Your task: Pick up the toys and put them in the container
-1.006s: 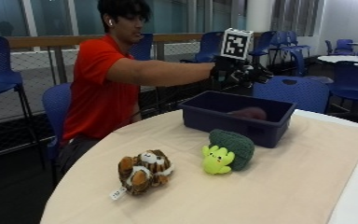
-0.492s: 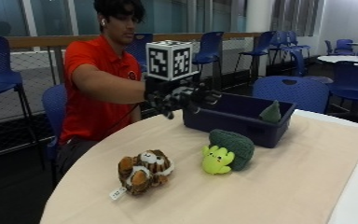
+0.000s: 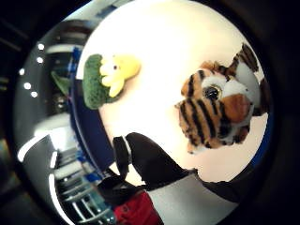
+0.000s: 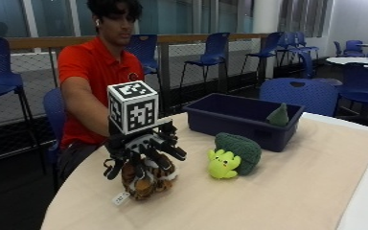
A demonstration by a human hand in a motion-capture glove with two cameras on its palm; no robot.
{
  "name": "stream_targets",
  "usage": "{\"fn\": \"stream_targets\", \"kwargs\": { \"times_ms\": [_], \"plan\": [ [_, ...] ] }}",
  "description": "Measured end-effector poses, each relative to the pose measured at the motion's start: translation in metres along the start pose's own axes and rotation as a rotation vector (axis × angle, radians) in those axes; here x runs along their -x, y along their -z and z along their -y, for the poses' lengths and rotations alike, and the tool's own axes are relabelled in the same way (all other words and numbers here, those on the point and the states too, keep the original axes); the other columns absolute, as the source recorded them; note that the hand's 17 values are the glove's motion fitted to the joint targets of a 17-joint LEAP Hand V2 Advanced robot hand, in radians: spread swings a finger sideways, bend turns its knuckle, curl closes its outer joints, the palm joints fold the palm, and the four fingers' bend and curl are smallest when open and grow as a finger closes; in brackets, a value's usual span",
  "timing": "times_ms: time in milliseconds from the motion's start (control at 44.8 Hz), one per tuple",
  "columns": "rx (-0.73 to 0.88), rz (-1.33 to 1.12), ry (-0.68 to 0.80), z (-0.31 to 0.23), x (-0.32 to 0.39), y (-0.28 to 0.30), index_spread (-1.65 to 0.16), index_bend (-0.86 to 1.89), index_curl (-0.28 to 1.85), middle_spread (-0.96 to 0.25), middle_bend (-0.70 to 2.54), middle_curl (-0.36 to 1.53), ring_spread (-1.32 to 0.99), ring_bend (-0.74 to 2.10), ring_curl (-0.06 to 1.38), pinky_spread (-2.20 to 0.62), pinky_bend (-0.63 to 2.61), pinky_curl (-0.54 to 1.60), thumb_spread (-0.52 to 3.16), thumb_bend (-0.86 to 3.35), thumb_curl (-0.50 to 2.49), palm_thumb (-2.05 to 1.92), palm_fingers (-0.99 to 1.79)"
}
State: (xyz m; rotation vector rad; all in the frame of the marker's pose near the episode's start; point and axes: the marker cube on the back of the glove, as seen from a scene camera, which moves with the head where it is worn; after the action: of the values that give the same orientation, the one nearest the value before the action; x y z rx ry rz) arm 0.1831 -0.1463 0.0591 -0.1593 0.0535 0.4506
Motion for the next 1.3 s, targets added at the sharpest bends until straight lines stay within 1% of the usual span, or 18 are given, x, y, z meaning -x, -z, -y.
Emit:
{"fn": "stream_targets", "kwargs": {
  "times_ms": [268, 402, 492, 514, 536, 559, 581, 693, 804, 827, 894, 939, 1006, 1028, 1050, 1095, 1296],
  "plan": [
    [0.050, -0.100, 0.004, 0.006, -0.006, -0.033, -0.34, 0.13, 0.22, -0.03, 0.06, 0.21, 0.06, 0.14, 0.24, 0.17, 1.23, 0.41, 0.93, -0.10, 0.23, -0.12, -0.29],
    [0.077, -0.082, 0.004, 0.004, -0.010, -0.045, -0.34, 0.12, 0.21, -0.02, 0.07, 0.19, 0.07, 0.14, 0.23, 0.14, 1.33, 0.42, 0.92, -0.09, 0.22, -0.11, -0.28],
    [0.085, -0.045, 0.008, 0.000, -0.014, -0.049, -0.36, 0.22, 0.25, -0.02, 0.11, 0.18, 0.08, 0.17, 0.22, 0.09, 1.33, 0.42, 0.98, -0.05, 0.22, -0.05, -0.09],
    [0.084, -0.039, 0.010, -0.001, -0.014, -0.050, -0.36, 0.23, 0.25, -0.02, 0.11, 0.18, 0.08, 0.17, 0.22, 0.08, 1.32, 0.42, 0.99, -0.05, 0.22, -0.05, -0.08],
    [0.083, -0.036, 0.011, -0.002, -0.015, -0.050, -0.37, 0.23, 0.26, -0.03, 0.18, 0.19, 0.08, 0.23, 0.23, 0.06, 1.28, 0.40, 1.01, -0.03, 0.23, -0.03, 0.03],
    [0.081, -0.036, 0.012, -0.002, -0.015, -0.050, -0.38, 0.23, 0.26, -0.04, 0.17, 0.20, 0.08, 0.23, 0.23, 0.05, 1.27, 0.40, 1.02, -0.03, 0.23, -0.03, 0.03],
    [0.077, -0.037, 0.012, -0.003, -0.014, -0.050, -0.38, 0.24, 0.27, -0.06, 0.25, 0.22, 0.08, 0.24, 0.23, 0.03, 1.22, 0.39, 1.04, -0.02, 0.24, -0.01, 0.11],
    [0.047, -0.048, 0.007, -0.004, -0.007, -0.049, -0.40, 0.27, 0.28, -0.12, 0.36, 0.26, 0.04, 0.32, 0.24, -0.05, 1.06, 0.33, 1.14, 0.03, 0.27, 0.08, 0.30],
    [0.014, -0.064, 0.002, -0.006, 0.002, -0.048, -0.41, 0.29, 0.31, -0.19, 0.48, 0.32, -0.08, 0.40, 0.28, -0.14, 0.96, 0.30, 1.23, 0.09, 0.32, 0.20, 0.50],
    [0.005, -0.073, 0.003, -0.007, 0.004, -0.047, -0.41, 0.29, 0.31, -0.19, 0.46, 0.31, -0.09, 0.41, 0.28, -0.15, 0.95, 0.29, 1.24, 0.08, 0.32, 0.20, 0.47],
    [-0.033, -0.125, 0.012, -0.009, 0.011, -0.043, -0.41, 0.24, 0.31, -0.23, 0.51, 0.34, -0.17, 0.49, 0.31, -0.21, 0.96, 0.30, 1.27, 0.14, 0.35, 0.30, 0.59],
    [-0.056, -0.154, 0.022, -0.010, 0.016, -0.039, -0.40, 0.23, 0.32, -0.24, 0.51, 0.35, -0.22, 0.52, 0.32, -0.24, 0.96, 0.30, 1.28, 0.16, 0.38, 0.35, 0.62],
    [-0.076, -0.153, 0.030, -0.012, 0.022, -0.032, -0.41, 0.18, 0.32, -0.27, 0.49, 0.35, -0.29, 0.63, 0.36, -0.31, 1.01, 0.31, 1.25, 0.21, 0.43, 0.46, 0.77],
    [-0.080, -0.141, 0.032, -0.013, 0.025, -0.030, -0.40, 0.18, 0.32, -0.28, 0.49, 0.35, -0.31, 0.61, 0.35, -0.31, 0.99, 0.30, 1.26, 0.20, 0.43, 0.46, 0.72],
    [-0.084, -0.127, 0.035, -0.015, 0.028, -0.026, -0.40, 0.18, 0.32, -0.29, 0.49, 0.36, -0.32, 0.65, 0.37, -0.32, 1.01, 0.32, 1.24, 0.22, 0.45, 0.50, 0.77],
    [-0.092, -0.097, 0.045, -0.018, 0.036, -0.017, -0.40, 0.19, 0.33, -0.30, 0.48, 0.36, -0.36, 0.65, 0.38, -0.35, 1.03, 0.32, 1.20, 0.22, 0.47, 0.53, 0.80],
    [-0.158, -0.076, 0.123, -0.035, 0.089, 0.038, -0.41, 0.20, 0.38, -0.34, 0.49, 0.40, -0.44, 0.66, 0.41, -0.40, 1.01, 0.34, 1.08, 0.20, 0.55, 0.59, 0.82]
  ]
}}
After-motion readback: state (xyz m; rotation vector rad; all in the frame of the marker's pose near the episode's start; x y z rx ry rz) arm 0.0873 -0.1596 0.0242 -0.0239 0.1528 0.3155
